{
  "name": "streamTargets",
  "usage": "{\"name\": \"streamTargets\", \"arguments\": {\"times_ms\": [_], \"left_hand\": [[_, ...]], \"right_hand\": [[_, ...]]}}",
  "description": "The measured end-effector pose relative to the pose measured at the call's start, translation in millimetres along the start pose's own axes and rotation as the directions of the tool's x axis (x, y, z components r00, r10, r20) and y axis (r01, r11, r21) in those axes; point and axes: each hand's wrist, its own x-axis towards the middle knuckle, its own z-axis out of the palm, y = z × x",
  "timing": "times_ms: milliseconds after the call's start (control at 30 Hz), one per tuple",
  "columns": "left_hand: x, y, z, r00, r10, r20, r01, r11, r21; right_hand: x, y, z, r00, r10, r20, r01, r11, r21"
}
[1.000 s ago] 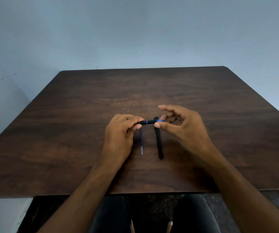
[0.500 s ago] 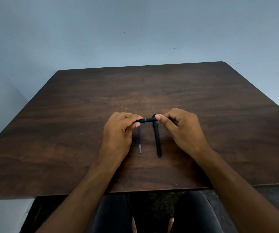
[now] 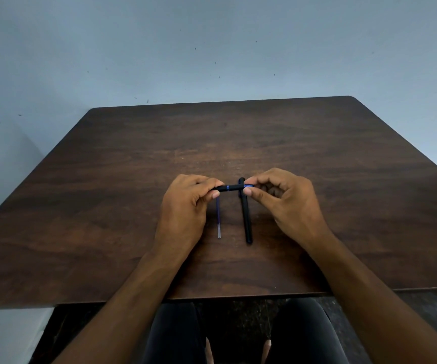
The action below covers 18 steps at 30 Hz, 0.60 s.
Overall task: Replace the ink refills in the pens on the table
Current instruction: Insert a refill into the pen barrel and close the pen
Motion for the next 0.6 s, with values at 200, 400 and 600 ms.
{"name": "streamTargets", "arguments": {"times_ms": [200,400,600], "left_hand": [[1.1,1.9,-1.5,1.0,-0.01,0.012,0.01,1.0,0.027],[0.3,1.1,-2.0,1.0,-0.031,0.004,0.031,0.999,-0.019],[0.7,1.0,-1.4,1.0,-0.029,0.009,0.029,1.0,-0.007]], "right_hand": [[2.9,6.4,0.5,0.998,-0.067,0.017,0.069,0.984,-0.162],[0.4,3.0,0.9,0.993,-0.114,0.013,0.115,0.981,-0.155],[-1.1,3.7,1.4,0.978,-0.205,-0.037,0.199,0.973,-0.113]]}}
